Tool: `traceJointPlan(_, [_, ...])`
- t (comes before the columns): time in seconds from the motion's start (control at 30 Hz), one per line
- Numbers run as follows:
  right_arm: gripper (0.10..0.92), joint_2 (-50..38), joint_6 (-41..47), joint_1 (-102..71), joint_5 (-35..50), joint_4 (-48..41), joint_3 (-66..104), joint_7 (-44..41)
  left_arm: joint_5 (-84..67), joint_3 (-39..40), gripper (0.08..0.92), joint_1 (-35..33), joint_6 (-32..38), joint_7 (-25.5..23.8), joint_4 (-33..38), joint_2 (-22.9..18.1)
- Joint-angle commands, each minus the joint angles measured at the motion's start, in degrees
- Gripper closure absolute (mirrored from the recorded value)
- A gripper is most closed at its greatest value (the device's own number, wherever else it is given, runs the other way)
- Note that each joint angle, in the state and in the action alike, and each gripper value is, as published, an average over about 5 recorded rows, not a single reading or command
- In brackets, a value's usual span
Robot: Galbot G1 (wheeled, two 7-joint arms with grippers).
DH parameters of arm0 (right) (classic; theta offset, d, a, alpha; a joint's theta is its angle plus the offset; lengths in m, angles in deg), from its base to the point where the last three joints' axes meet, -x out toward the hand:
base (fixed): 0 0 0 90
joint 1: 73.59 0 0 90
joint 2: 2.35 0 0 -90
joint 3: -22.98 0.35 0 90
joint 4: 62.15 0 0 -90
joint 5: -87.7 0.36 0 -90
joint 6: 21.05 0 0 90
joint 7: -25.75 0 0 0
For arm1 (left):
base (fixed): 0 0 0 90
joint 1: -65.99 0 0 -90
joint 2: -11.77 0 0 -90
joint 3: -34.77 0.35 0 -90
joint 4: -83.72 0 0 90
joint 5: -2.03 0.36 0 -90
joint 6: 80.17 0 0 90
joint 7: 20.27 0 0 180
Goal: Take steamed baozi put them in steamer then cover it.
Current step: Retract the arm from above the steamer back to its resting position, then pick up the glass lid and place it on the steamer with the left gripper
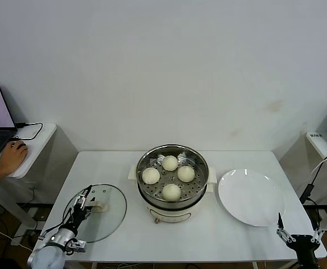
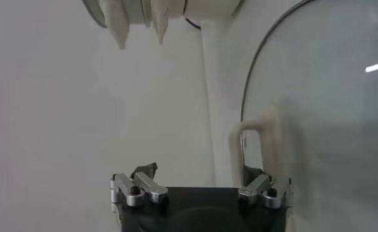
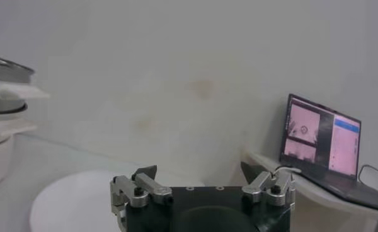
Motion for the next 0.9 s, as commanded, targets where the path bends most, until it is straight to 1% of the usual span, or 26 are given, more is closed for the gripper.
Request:
traceJointPlan(0.03, [0.203, 0.02, -0.08, -0.01, -0.03, -0.18, 0.05, 0.11, -0.19, 0.42, 0.285, 1.59, 0.15, -0.24, -2.52, -0.27])
traceJointPlan(0.27, [0.203, -0.01, -1.04, 0.24, 0.22, -0.03, 0.01, 0.87, -0.06, 0.28, 0.484, 1.51, 1.13, -0.07, -3.22, -0.66])
traceJointPlan(0.4, [0.202, -0.12, -1.07, 0.43, 0.08, -0.02, -0.19, 0.94, -0.11, 0.06, 0.597, 1.44, 1.71, 0.84, -3.19, -1.03])
traceJointPlan(0.67, [0.203, -0.23, -2.82, 0.32, -1.36, -0.20, -1.42, 0.53, -1.05, -0.91, 0.824, -0.12, 2.37, 2.10, 0.28, -0.83])
traceJointPlan(0.77, [0.202, -0.24, -2.87, 0.31, -1.50, 0.03, -1.68, 0.56, -2.83, -1.61, 0.859, -1.36, 1.85, 2.42, 3.46, -0.19])
traceJointPlan(0.9, [0.203, -0.26, -2.99, 0.15, -1.71, 0.47, -1.89, 0.60, -6.32, -2.65, 0.859, -3.67, -1.84, 1.64, 9.56, 1.35])
